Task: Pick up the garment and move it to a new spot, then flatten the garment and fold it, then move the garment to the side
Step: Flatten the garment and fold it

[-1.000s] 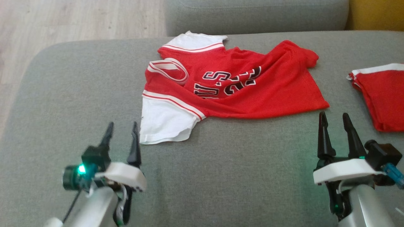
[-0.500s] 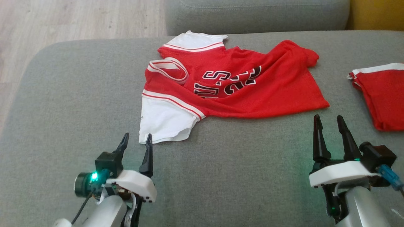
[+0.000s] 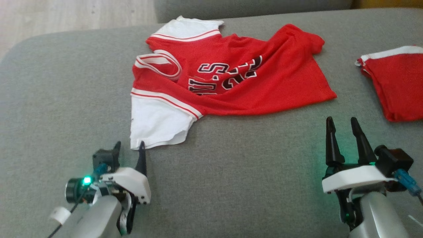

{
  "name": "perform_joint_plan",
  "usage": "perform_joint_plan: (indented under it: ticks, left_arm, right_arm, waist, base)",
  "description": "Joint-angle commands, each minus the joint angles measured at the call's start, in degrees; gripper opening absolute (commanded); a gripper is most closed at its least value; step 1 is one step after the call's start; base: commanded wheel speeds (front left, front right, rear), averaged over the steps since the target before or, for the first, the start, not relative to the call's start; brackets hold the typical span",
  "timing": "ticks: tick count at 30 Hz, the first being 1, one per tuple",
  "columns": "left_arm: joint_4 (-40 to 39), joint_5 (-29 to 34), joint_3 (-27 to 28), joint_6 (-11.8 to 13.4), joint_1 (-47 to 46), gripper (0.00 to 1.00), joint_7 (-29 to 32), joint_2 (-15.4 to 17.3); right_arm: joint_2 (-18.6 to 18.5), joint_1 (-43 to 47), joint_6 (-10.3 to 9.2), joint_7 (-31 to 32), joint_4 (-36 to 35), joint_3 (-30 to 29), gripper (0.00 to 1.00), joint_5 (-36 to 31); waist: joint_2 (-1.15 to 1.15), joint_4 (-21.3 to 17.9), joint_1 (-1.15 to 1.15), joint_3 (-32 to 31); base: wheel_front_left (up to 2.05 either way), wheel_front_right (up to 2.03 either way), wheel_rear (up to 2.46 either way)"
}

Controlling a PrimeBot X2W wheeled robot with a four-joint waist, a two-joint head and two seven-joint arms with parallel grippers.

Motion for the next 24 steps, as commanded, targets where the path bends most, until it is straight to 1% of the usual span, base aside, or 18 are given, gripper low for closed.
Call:
perform_joint_plan:
  ticks: [1,7,10,11,12,13,14,17,19,22,24]
  left_arm:
    - [-0.46,-0.33,2.24,0.14,-3.05,1.00,-0.45,1.56]
    - [4.17,-1.07,2.50,-0.92,-5.06,1.00,-1.02,1.17]
    - [6.14,-1.55,2.10,-1.82,-5.48,1.00,-0.12,0.73]
    - [6.66,-1.66,1.81,-2.27,-5.55,0.87,0.32,0.57]
    - [7.08,-1.77,1.53,-2.75,-5.60,0.35,0.72,0.42]
    - [7.45,-1.94,1.27,-3.26,-5.61,0.13,1.14,0.23]
    - [7.80,-2.18,1.04,-3.79,-5.55,0.00,1.66,0.03]
    - [8.18,-2.63,0.81,-4.48,-5.43,0.00,2.20,-0.32]
    - [7.92,-2.73,0.79,-4.76,-5.51,0.00,1.52,-0.44]
    - [6.26,-2.86,1.68,-4.56,-6.03,0.00,-1.86,-0.41]
    - [4.47,-2.82,2.47,-4.29,-6.42,0.00,-4.97,-0.33]
  right_arm:
    - [-0.25,-2.32,-0.05,-0.62,-2.09,1.44,1.00,-0.19]
    - [-0.25,-2.56,-0.05,-0.62,-2.01,1.29,1.00,-0.21]
    - [-0.25,-2.64,-0.05,-0.62,-1.93,1.30,1.00,-0.15]
    - [-0.25,-2.69,-0.05,-0.62,-1.88,1.27,1.00,-0.11]
    - [-0.25,-2.74,-0.05,-0.62,-1.84,1.23,1.00,-0.09]
    - [-0.25,-2.78,-0.05,-0.62,-1.77,1.16,1.00,-0.07]
    - [-0.25,-2.80,-0.05,-0.62,-1.68,1.07,1.00,-0.06]
    - [-0.25,-2.74,-0.05,-0.62,-1.43,0.80,1.00,-0.13]
    - [-0.25,-2.85,-0.05,-0.62,-0.96,0.54,1.00,-0.34]
    - [-0.25,-3.89,-0.05,-0.49,1.23,0.12,1.00,-1.63]
    - [-0.25,-5.53,-0.05,0.73,3.57,-0.99,1.00,-2.73]
  waist:
    - [0.00,-0.85,-0.01,0.86]
    - [0.00,-1.67,-0.01,1.57]
    - [0.00,-1.85,-0.01,1.56]
    - [0.00,-1.87,-0.01,1.53]
    - [0.00,-1.86,-0.01,1.47]
    - [0.00,-1.81,-0.01,1.38]
    - [0.00,-1.75,-0.01,1.26]
    - [0.00,-1.49,-0.01,0.96]
    - [0.00,-1.17,-0.01,0.70]
    - [0.00,-0.58,-0.01,0.53]
    - [0.00,-0.08,-0.01,0.50]
  base:
    - [0.00,0.00,0.00]
    - [0.00,0.00,0.00]
    - [0.00,0.00,0.00]
    - [0.00,0.00,0.00]
    - [0.00,0.00,0.00]
    - [0.00,0.00,0.00]
    - [0.00,0.00,0.00]
    - [0.00,0.00,0.00]
    - [0.00,0.00,0.00]
    - [0.00,0.00,0.00]
    - [0.00,0.00,0.00]
